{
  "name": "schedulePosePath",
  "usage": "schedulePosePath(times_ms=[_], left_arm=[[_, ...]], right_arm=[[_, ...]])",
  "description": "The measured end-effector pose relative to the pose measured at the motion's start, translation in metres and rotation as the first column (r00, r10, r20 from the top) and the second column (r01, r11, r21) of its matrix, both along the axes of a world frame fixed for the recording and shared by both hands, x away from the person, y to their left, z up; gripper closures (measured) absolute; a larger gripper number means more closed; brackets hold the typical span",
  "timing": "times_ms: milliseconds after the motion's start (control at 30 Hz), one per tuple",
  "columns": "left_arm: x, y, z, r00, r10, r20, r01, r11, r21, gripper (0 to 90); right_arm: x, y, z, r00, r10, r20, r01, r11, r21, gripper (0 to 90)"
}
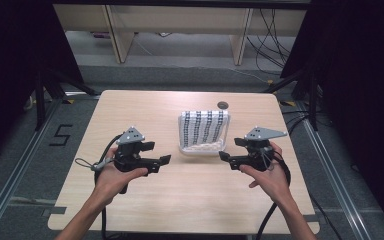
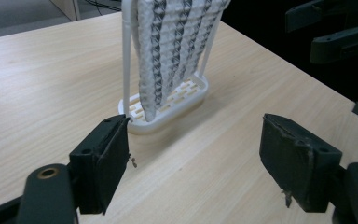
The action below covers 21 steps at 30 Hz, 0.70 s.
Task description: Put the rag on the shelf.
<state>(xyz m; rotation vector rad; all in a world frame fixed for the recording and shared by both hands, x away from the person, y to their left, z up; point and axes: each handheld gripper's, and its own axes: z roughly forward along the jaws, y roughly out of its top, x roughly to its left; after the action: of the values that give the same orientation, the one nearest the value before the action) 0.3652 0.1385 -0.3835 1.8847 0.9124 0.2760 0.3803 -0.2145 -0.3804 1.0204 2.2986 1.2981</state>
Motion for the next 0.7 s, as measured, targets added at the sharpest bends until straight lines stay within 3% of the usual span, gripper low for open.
schedulePosePath(times_ms=[67, 100, 133, 367, 700], left_arm=[[-0.002, 0.001, -0.003, 1.0, -0.007, 0.0, 0.007, 1.0, -0.006, 23.3], [-0.004, 0.001, -0.004, 1.0, -0.009, -0.002, 0.009, 1.0, 0.003, 23.2], [-0.005, 0.001, -0.005, 1.0, -0.007, 0.005, 0.007, 1.0, 0.001, 22.7], [-0.014, 0.003, -0.019, 0.9997, -0.023, 0.002, 0.023, 0.9996, 0.017, 21.8], [-0.025, 0.004, -0.034, 0.9995, -0.029, 0.009, 0.029, 0.9993, 0.023, 21.7]], right_arm=[[-0.005, 0.002, -0.002, 0.9993, -0.009, -0.037, 0.009, 1.0, 0.017, 25.4], [-0.005, 0.002, -0.003, 1.0, 0.007, -0.002, -0.007, 1.0, 0.007, 25.4], [-0.008, 0.003, -0.004, 0.9998, 0.001, -0.019, 0.0, 1.0, 0.01, 25.4], [-0.021, 0.007, -0.018, 0.999, 0.043, -0.016, -0.042, 0.999, 0.017, 25.7], [-0.035, 0.007, -0.032, 0.9984, 0.036, -0.044, -0.035, 0.999, 0.032, 25.7]])
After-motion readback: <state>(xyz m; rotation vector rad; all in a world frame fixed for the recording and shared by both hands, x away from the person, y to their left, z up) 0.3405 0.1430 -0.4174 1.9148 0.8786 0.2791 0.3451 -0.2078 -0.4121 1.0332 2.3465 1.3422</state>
